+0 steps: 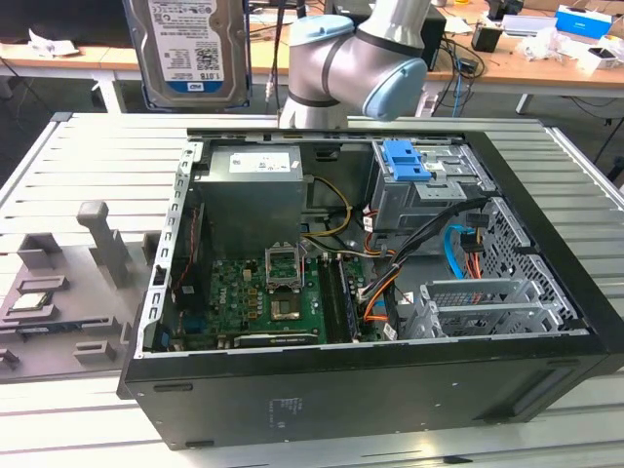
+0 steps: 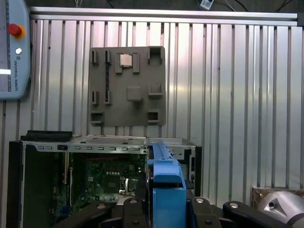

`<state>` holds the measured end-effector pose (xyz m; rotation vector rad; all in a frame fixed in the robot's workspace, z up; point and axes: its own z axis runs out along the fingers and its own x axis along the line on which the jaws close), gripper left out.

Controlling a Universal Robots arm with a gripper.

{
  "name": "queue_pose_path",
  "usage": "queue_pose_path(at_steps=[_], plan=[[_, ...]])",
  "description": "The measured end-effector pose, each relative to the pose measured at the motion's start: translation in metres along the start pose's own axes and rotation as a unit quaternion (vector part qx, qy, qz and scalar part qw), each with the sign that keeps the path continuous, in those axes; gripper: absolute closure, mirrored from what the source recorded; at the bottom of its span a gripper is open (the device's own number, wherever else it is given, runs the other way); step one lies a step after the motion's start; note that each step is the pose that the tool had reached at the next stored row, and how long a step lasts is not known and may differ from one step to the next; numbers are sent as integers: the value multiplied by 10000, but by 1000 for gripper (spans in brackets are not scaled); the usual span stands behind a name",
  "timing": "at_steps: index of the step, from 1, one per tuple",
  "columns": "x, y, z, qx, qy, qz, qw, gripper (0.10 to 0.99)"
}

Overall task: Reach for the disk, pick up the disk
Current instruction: 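Pick up the disk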

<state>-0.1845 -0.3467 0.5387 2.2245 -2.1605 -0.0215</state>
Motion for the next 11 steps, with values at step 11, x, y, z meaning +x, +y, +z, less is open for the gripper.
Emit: queue_pose_path(at_steps=[11], plan=[[-10,-720,-28,0,5,1,10000,722]])
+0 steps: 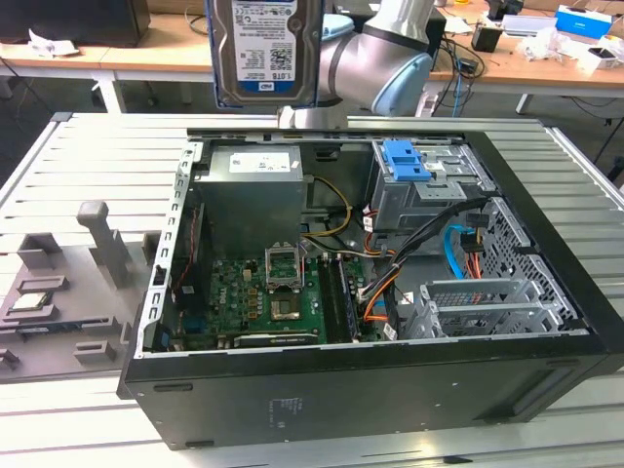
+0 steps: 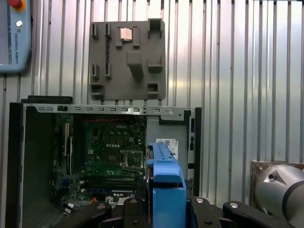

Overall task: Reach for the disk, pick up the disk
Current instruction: 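Pick up the disk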

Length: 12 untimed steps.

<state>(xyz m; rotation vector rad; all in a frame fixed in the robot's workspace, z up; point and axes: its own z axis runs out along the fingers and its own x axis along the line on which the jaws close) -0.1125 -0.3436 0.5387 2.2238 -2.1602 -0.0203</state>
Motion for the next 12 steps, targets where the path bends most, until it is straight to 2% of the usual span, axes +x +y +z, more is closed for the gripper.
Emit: queue_pose_path(at_steps=[6,7,9,12], plan=[[-2,-203,-8,0,2,-1,10000,722],[-2,-247,-9,0,1,-1,10000,722],[-4,-384,-15,0,2,0,10000,722],[-5,-491,-19,0,3,-1,10000,722]])
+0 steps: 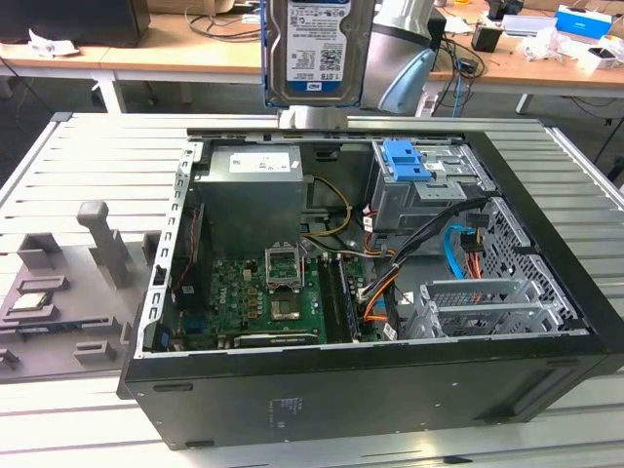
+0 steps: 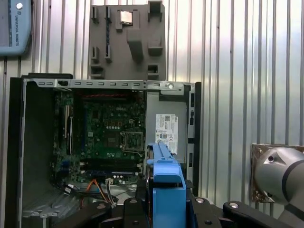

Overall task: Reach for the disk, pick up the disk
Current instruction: 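Pick up the disk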

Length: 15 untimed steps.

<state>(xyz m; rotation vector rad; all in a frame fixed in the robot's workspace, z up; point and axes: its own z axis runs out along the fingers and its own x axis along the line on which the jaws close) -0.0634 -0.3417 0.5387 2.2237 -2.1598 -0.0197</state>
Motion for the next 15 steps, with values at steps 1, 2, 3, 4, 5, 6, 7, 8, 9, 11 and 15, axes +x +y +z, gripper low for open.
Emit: queue_pose_path(at_steps=[1,2,3,4,5,6,7,8,9,11,15], plan=[[0,-35,-1,0,0,1,10000,722],[-1,-123,-5,0,0,0,10000,722],[-2,-169,-7,0,0,1,10000,722],[-2,-224,-9,0,0,-1,10000,722],[-3,-293,-12,0,1,1,10000,722],[-3,-358,-14,0,1,0,10000,722],[-3,-422,-17,0,1,0,10000,722],[-3,-469,-18,0,1,0,10000,722],[-4,-499,-20,0,1,1,10000,722],[-5,-570,-22,0,1,0,10000,722],[-6,-705,-27,0,0,0,10000,722]])
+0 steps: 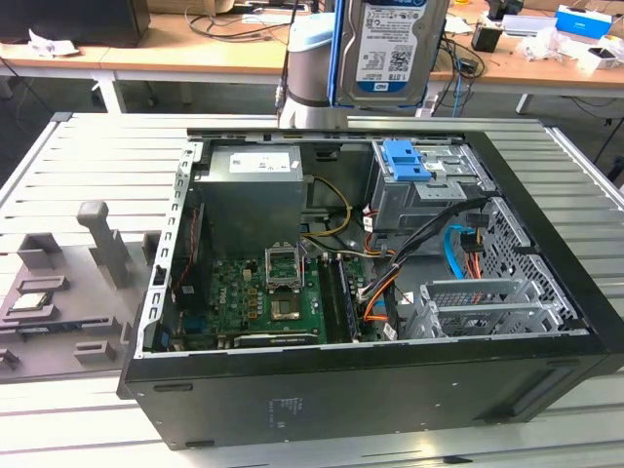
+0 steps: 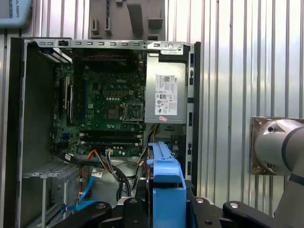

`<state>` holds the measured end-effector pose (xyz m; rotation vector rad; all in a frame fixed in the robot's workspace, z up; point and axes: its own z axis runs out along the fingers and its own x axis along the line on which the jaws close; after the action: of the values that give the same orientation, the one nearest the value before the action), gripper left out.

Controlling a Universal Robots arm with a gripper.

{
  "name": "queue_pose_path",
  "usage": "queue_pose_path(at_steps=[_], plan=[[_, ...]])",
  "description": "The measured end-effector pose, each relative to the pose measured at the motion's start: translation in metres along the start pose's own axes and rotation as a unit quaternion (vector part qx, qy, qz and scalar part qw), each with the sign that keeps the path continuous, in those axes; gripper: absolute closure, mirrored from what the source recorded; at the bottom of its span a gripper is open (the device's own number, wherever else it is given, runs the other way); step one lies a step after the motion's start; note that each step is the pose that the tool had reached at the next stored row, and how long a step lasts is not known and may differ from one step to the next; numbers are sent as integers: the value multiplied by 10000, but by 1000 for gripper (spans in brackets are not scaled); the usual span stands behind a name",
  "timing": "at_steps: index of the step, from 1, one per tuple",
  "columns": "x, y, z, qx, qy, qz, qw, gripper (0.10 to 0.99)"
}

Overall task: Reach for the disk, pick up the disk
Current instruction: 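Pick up the disk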

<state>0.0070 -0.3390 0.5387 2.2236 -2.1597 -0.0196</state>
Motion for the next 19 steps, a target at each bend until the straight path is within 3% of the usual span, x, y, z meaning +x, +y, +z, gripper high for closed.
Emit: queue_pose_path(at_steps=[5,19], plan=[[10,-3,1,0,0,-1,10000,722],[29,-7,142,0,0,0,10000,722]])
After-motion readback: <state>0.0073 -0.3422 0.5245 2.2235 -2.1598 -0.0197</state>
